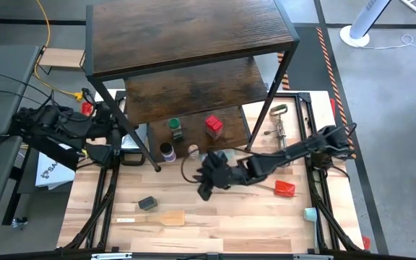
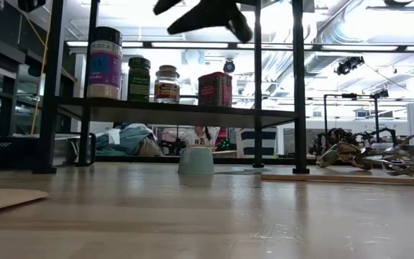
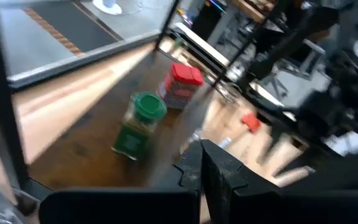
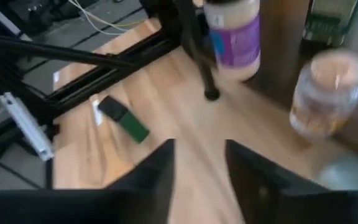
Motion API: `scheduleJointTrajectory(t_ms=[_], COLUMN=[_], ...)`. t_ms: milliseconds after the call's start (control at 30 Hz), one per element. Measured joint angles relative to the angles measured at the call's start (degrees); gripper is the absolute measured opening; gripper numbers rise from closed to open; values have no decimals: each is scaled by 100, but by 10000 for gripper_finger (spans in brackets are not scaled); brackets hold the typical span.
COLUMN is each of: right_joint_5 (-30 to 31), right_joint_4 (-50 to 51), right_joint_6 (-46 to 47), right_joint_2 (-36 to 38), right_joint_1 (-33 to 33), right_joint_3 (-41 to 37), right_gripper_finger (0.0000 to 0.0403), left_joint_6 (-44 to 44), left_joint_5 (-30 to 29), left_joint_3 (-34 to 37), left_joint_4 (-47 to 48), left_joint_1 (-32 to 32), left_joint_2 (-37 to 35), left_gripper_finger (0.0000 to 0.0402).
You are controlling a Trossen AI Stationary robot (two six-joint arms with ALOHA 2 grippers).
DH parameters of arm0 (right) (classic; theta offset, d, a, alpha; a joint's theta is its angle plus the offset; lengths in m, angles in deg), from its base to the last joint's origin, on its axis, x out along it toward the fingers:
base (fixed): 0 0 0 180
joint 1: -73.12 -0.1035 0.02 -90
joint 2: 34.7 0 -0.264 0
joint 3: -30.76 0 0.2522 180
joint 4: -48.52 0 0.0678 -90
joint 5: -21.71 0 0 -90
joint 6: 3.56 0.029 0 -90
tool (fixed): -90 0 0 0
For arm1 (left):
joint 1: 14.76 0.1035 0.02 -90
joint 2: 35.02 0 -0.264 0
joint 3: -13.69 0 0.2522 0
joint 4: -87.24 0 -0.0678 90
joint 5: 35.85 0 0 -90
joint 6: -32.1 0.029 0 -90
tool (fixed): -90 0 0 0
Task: Shelf spices
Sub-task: Remove the brown seasoning bottle from the shelf
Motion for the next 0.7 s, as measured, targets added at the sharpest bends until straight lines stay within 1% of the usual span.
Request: scheduleJointTrajectory(t_ms=[167,267,333,400,600,700], right_joint_5=[49,518,894,1050,1076,967], right_joint_4=[264,481,663,728,680,669], right_joint_6=[-724,-965,-1053,-922,-846,-915], right_joint_2=[-92,-92,-92,-92,-92,-92], right_joint_1=[142,141,157,245,516,619], right_joint_3=[245,248,247,221,206,204], right_gripper_finger=[253,292,306,311,313,313], left_joint_6=[73,140,143,141,169,192], left_joint_5=[362,402,393,394,406,415], left_joint_3=[0,0,0,0,0,0], left_joint_4=[7,12,11,10,12,23], left_joint_1=[-134,-210,-246,-277,-359,-377], left_joint_2=[2,4,4,4,4,4], left_gripper_finger=[0,0,0,0,0,0])
